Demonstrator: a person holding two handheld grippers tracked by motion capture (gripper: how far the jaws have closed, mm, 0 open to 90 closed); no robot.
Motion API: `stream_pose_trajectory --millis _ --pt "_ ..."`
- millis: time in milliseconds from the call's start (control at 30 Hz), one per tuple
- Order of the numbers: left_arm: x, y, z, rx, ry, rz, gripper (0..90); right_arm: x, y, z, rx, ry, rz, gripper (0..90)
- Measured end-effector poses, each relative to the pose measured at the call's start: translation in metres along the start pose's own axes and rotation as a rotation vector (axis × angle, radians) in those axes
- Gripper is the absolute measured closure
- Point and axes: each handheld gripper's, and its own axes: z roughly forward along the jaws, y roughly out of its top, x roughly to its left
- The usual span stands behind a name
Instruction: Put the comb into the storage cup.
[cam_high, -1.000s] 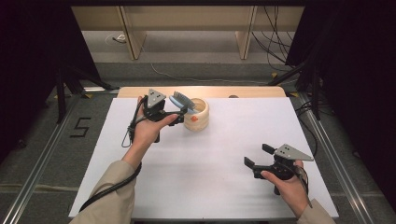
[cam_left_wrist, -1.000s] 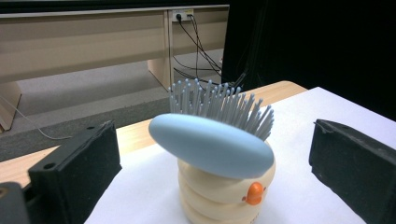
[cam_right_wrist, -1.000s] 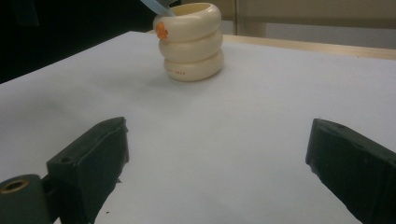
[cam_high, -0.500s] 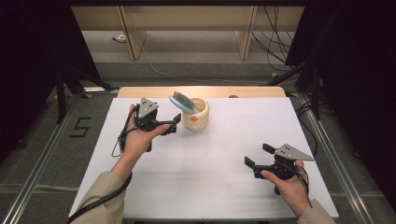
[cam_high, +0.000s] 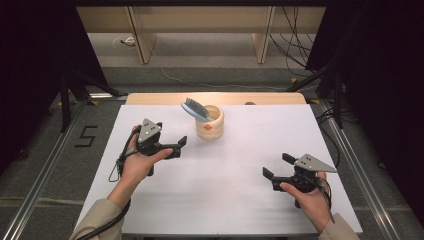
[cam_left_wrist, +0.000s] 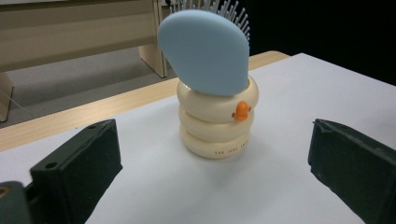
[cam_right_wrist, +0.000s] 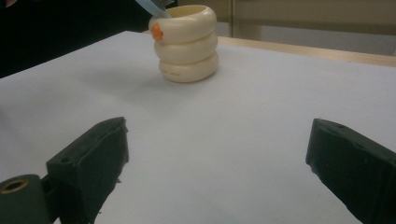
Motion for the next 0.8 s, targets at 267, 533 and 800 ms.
stream_pose_trajectory --millis 267,533,800 --pt "-0.001 -0.017 -0.011 0.010 -0.040 0.019 2.2 -0.001 0.000 -0.002 0.007 0.002 -0.024 7.0" --pt "-0.004 -0.037 -0.022 0.021 -0.086 0.085 2.5 -0.002 0.000 -0.004 0.025 0.022 -0.057 7.0" --pt "-0.001 -0.053 -0.032 0.029 -0.089 0.088 2.5 -0.004 -0.002 -0.008 0.031 0.029 -0.064 7.0"
